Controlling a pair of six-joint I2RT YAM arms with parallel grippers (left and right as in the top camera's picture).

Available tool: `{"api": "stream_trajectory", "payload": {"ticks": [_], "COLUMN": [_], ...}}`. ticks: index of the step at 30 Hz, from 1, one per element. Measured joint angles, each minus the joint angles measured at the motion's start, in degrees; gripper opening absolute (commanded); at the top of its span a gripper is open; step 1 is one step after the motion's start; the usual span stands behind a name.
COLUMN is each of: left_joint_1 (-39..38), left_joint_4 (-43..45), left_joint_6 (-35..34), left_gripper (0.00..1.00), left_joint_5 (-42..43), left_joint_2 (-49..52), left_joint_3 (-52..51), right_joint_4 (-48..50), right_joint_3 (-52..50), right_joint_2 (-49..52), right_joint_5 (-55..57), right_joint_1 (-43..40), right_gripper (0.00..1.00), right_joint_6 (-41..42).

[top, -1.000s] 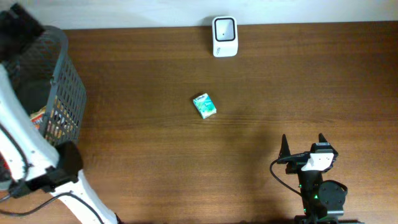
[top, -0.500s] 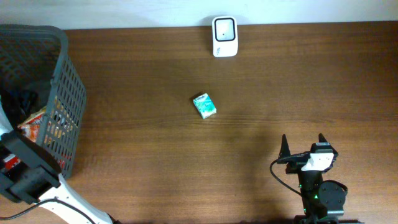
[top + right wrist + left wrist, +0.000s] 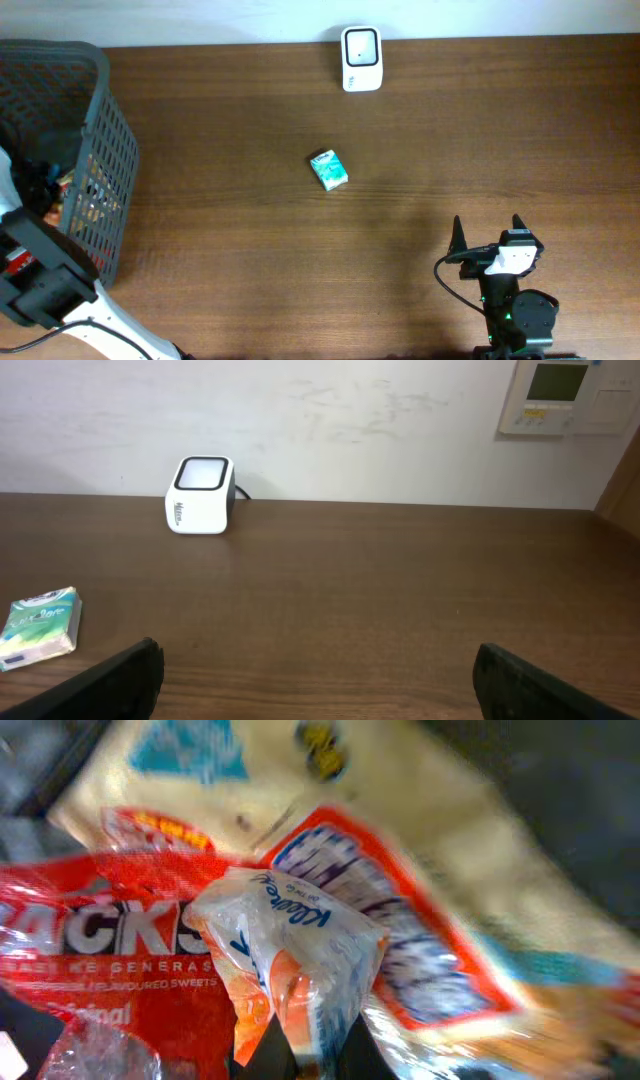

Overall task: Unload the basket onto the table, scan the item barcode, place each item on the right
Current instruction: 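Reach the left gripper back into the basket and grasp an orange tissue pack, then place the orange tissue pack beside the green pack with the left gripper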

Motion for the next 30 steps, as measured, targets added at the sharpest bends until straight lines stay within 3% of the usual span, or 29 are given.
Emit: {"api": "stream_trajectory", "payload": {"ticks": [4, 5, 11, 14, 17, 22, 24, 27, 30], "left_joint_1": [0.0, -0.1, -7.0, -18.2, -34.4, -56.9, -61.3, -66.3, -67.6], "left_joint_4": [-4.8, -5.4, -5.5, -6.9, -6.2, -5.0, -4.9, -4.8, -5.6], "left_joint_6": [0.0, 0.0, 0.0, 0.0, 0.0, 0.0, 0.0, 0.0, -0.1], "left_gripper": [0.0, 0.0, 0.0, 0.0, 0.0, 0.0, 0.08, 0.1, 0.54], "left_joint_5": [2.6, 5.5, 15.4, 19.1, 19.5, 7.8, 5.5, 3.3, 2.5], "left_joint_2": [-6.0, -12.0, -27.9, -27.8, -25.8, -16.2, -10.5, 0.4, 7.8], "left_joint_3": [11.0, 14.9, 17.2, 16.9, 15.1, 11.9, 11.8, 11.1, 10.7], "right_joint_4": [0.0, 0.0, 0.0, 0.0, 0.0, 0.0, 0.0, 0.0, 0.0], "right_joint_3": [0.0, 0.0, 0.0, 0.0, 0.0, 0.0, 0.0, 0.0, 0.0], "right_joint_2": [0.0, 0.0, 0.0, 0.0, 0.0, 0.0, 0.0, 0.0, 0.0], "right_joint_5": [0.0, 0.0, 0.0, 0.0, 0.0, 0.0, 0.0, 0.0, 0.0], "right_joint_1": [0.0, 0.0, 0.0, 0.0, 0.0, 0.0, 0.0, 0.0, 0.0], "right_gripper": [0.98, 0.98, 0.98, 0.98, 0.98, 0.98, 0.98, 0.98, 0.98], "right_joint_6": [0.0, 0.0, -0.1, 0.0, 0.0, 0.0, 0.0, 0.0, 0.0]}}
